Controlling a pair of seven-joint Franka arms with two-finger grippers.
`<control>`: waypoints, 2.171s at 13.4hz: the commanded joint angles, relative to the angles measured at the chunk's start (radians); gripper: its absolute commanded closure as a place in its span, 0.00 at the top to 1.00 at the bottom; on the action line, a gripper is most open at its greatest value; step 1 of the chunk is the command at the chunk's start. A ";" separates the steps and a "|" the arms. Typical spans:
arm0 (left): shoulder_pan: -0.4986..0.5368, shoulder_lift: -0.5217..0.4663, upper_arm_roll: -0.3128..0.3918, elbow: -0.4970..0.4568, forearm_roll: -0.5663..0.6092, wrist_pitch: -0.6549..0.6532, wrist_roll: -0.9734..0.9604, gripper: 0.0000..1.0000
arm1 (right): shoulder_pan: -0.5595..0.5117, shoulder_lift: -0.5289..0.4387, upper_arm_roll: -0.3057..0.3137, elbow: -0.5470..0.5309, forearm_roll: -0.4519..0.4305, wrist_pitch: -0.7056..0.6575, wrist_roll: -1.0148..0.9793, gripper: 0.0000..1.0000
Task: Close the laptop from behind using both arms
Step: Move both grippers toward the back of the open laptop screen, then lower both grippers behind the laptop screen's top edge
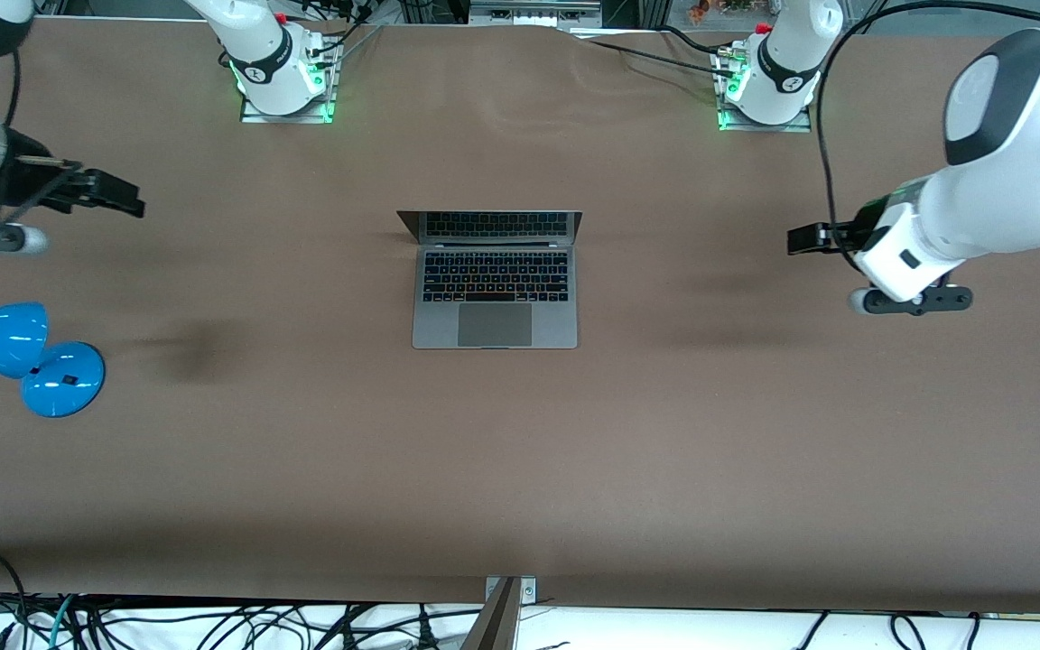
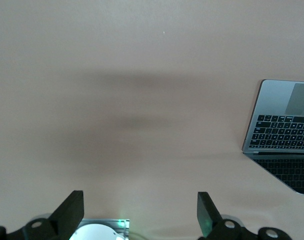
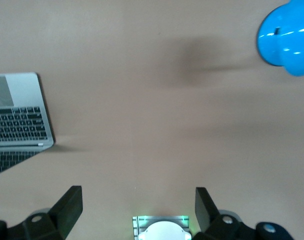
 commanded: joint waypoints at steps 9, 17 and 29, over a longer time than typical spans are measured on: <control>0.002 -0.028 -0.126 -0.097 -0.153 0.002 -0.106 1.00 | 0.100 0.047 0.091 -0.039 0.210 -0.026 0.023 0.72; -0.024 0.029 -0.268 -0.097 -0.225 0.113 -0.323 0.97 | 0.311 0.113 0.091 -0.047 0.288 -0.006 0.282 0.13; -0.207 0.151 -0.304 -0.111 -0.282 0.232 -0.730 0.00 | 0.410 0.300 0.091 -0.053 0.352 -0.023 0.341 0.02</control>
